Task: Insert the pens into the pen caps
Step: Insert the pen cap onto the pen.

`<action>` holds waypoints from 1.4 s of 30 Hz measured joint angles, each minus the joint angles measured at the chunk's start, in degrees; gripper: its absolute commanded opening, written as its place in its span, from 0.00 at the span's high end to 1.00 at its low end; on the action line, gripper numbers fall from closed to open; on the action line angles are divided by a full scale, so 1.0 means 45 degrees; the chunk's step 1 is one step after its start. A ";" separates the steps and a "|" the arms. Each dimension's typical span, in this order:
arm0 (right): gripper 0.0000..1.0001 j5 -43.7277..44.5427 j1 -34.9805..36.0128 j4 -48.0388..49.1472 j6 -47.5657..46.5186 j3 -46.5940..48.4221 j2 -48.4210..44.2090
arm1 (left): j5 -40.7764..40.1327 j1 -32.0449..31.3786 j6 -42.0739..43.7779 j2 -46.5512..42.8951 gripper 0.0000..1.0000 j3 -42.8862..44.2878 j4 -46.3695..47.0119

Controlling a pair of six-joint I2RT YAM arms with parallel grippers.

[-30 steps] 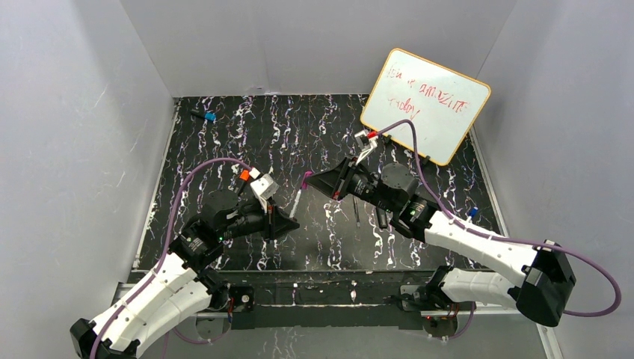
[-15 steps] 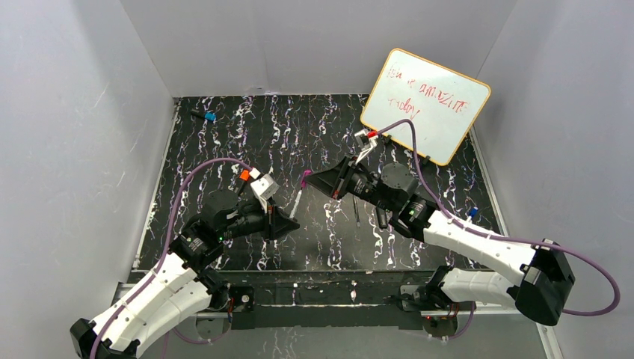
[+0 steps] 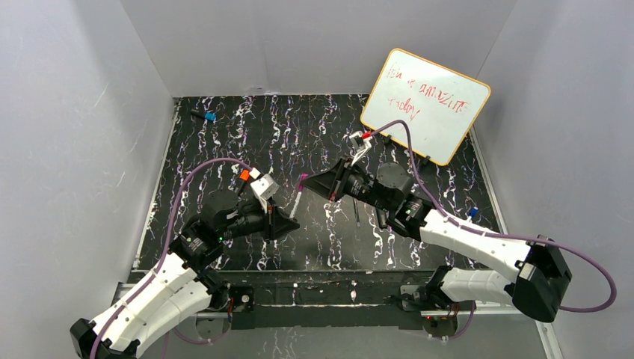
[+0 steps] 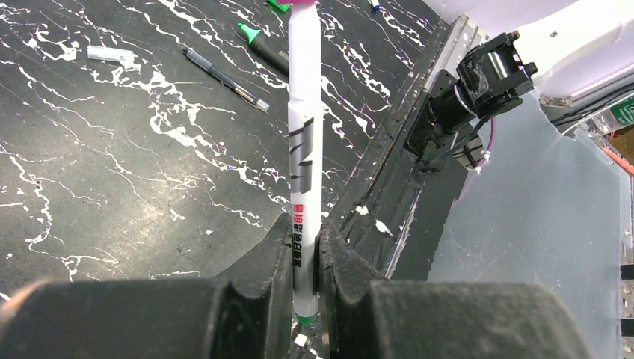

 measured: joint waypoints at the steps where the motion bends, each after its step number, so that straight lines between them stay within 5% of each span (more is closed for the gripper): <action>1: 0.99 -0.0034 0.0024 -0.0005 0.0019 0.0000 0.0015 | 0.0000 0.0000 0.0000 -0.0005 1.00 0.0000 0.0000; 17: 0.99 0.0083 0.0612 -0.0155 0.0107 -0.0121 0.0024 | -0.0413 -0.0005 0.0000 -0.0427 1.00 0.0000 -0.0306; 33: 0.99 0.2283 0.1379 0.0228 -0.0141 -0.0597 0.0083 | -0.0617 -0.0034 -0.0699 0.0874 1.00 -0.0238 0.1122; 42: 0.99 0.2890 0.1724 0.0257 -0.0325 -0.0563 0.0272 | -0.0937 -0.0044 0.0078 0.1171 1.00 0.0311 0.0083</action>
